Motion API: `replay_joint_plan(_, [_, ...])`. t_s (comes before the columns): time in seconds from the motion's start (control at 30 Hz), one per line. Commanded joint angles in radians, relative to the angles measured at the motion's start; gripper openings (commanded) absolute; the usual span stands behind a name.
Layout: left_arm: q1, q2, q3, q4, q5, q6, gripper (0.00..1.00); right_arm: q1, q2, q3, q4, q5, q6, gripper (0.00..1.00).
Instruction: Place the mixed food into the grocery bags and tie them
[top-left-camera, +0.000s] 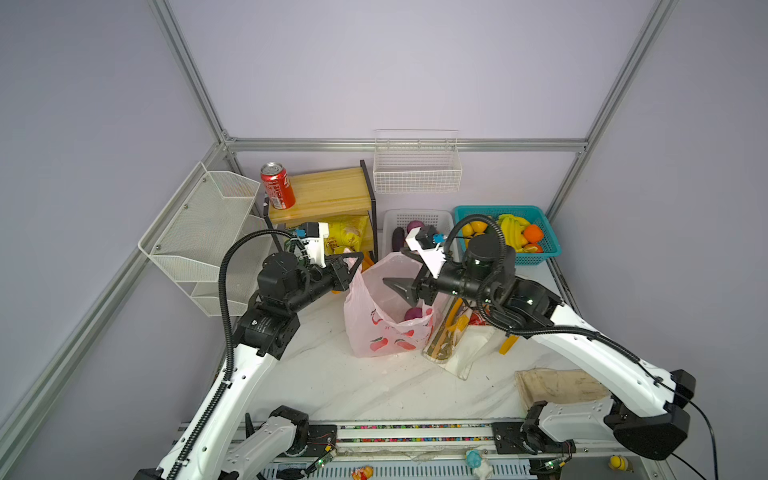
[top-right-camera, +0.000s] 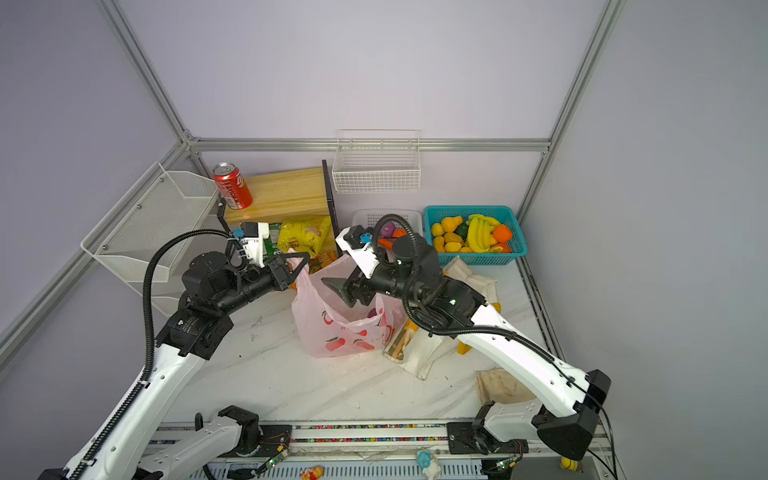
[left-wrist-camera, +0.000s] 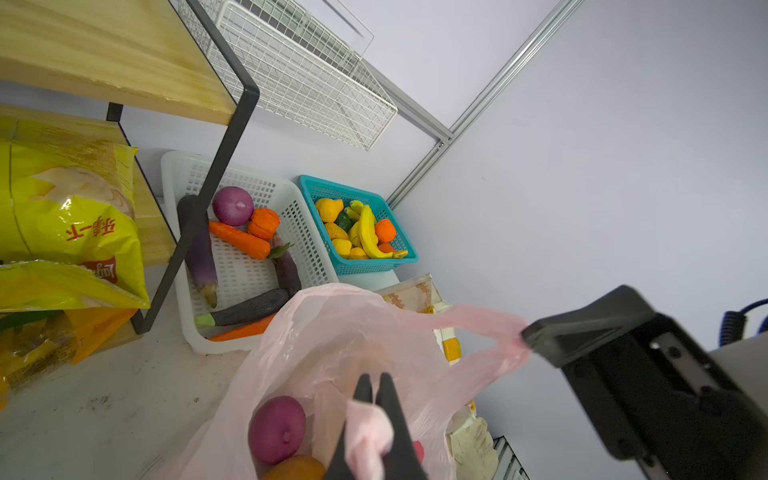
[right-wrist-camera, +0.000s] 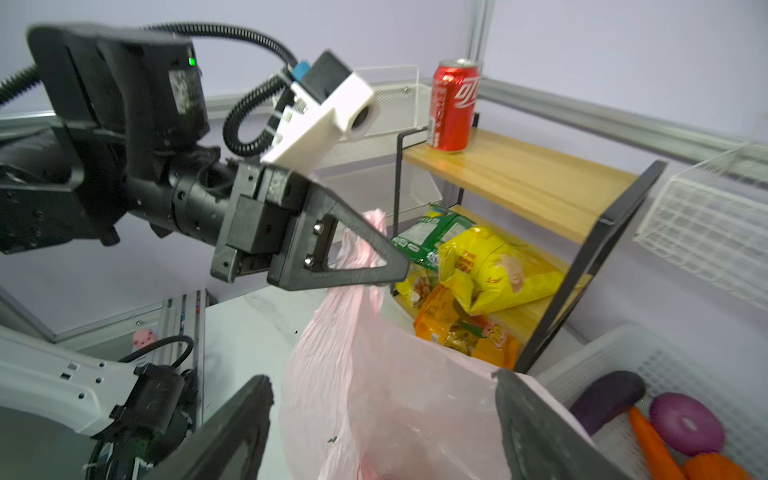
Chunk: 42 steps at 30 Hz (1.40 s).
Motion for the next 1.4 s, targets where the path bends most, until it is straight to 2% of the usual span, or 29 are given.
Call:
replay_joint_plan(0.0, [0.006, -0.007, 0.062, 0.005, 0.036, 0.0, 0.0, 0.021, 0.014, -0.073, 0.169, -0.04, 0.006, 0.86])
replay_joint_plan(0.23, [0.005, -0.011, 0.056, 0.043, 0.094, -0.052, 0.0, 0.113, 0.065, -0.19, 0.393, 0.08, -0.034, 0.96])
replay_joint_plan(0.4, [0.005, -0.013, 0.059, 0.049, 0.102, -0.064, 0.0, 0.116, 0.101, -0.236, 0.543, 0.178, 0.035, 0.97])
replay_joint_plan(0.63, [0.006, -0.011, 0.046, 0.118, 0.157, -0.151, 0.0, 0.116, 0.155, -0.3, 0.79, 0.173, 0.119, 0.97])
replay_joint_plan(0.7, [0.006, -0.013, 0.037, 0.146, 0.176, -0.186, 0.0, 0.116, 0.183, -0.307, 0.845, 0.164, 0.119, 0.94])
replay_joint_plan(0.83, [0.005, -0.008, 0.039, 0.165, 0.197, -0.219, 0.0, 0.116, 0.231, -0.323, 0.94, 0.165, 0.103, 0.77])
replay_joint_plan(0.93, [0.007, -0.004, 0.035, 0.18, 0.205, -0.243, 0.0, 0.112, 0.252, -0.375, 0.987, 0.221, 0.062, 0.56])
replay_joint_plan(1.07, [0.01, 0.003, 0.018, 0.22, 0.217, -0.278, 0.0, 0.097, 0.303, -0.441, 0.992, 0.206, 0.054, 0.36])
replay_joint_plan(1.23, [0.015, 0.013, 0.001, 0.229, 0.216, -0.276, 0.0, 0.091, 0.255, -0.499, 0.98, 0.197, 0.058, 0.35])
replay_joint_plan(1.3, [0.015, 0.014, -0.007, 0.234, 0.213, -0.273, 0.0, 0.09, 0.23, -0.482, 0.954, 0.195, 0.056, 0.41])
replay_joint_plan(1.37, [0.015, 0.016, -0.011, 0.24, 0.21, -0.272, 0.0, 0.09, 0.214, -0.462, 0.939, 0.189, 0.074, 0.53])
